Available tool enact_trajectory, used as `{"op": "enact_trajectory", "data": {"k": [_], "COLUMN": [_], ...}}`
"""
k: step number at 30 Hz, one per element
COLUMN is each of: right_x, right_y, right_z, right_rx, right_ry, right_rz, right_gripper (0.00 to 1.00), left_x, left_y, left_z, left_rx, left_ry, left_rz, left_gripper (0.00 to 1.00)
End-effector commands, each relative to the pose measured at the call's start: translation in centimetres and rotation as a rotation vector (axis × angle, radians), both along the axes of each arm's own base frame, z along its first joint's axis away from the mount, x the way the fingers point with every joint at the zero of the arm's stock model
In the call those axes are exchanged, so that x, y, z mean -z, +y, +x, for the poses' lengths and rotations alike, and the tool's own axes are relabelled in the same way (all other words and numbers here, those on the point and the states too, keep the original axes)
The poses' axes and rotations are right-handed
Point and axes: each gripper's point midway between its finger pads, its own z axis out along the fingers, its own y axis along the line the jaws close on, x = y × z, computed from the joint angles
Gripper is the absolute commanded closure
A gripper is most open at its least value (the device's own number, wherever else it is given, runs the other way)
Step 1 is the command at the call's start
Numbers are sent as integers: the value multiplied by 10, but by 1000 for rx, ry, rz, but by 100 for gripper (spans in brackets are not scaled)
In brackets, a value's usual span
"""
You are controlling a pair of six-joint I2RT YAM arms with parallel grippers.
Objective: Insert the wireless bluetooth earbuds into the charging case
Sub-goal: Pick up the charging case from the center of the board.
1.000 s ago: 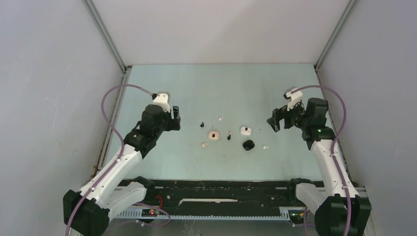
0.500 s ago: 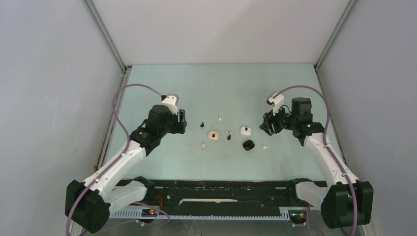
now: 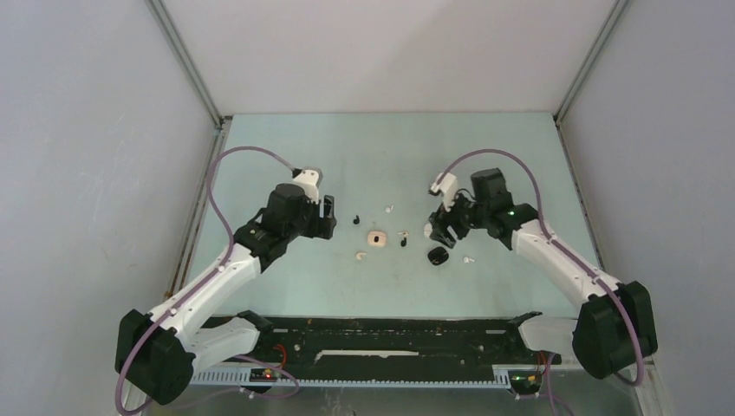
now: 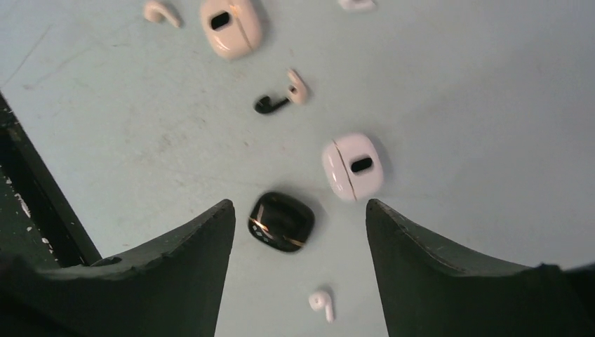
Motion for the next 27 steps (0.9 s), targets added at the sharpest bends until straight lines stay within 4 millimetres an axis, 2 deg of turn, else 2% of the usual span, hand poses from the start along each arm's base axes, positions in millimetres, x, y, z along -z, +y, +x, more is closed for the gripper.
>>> {"op": "enact_trajectory", "data": {"k": [1, 5, 8, 12, 16, 20, 27], "right_x": [-7, 10, 24, 27, 36, 44, 60], "right_y": [43, 80, 100, 126, 141, 153, 165], "right_z": [3, 1, 6, 19, 28, 33, 24], "right_rx": [-158, -268, -306, -322, -334, -357, -423], "right_ry": [-96, -117, -72, -50, -37, -1, 40], "right_rz": [-100, -208, -242, -238, -250, -250, -292], "right_gripper": [28, 33, 38, 37, 30, 24, 24], "left_x": [-31, -32, -28, -22, -21, -16, -15], "left_y": [8, 15, 25, 39, 52, 55, 61], "left_z": [8, 10, 12, 14, 17, 21, 24], "left_rx": [-74, -115, -163, -229, -336, -372, -392], "left_ry": [-70, -71, -57, -40, -8, 43, 60], "left_rz": [-15, 4, 35, 70, 8, -52, -68], "left_gripper": [21, 17, 14, 13, 5, 2, 2]}}
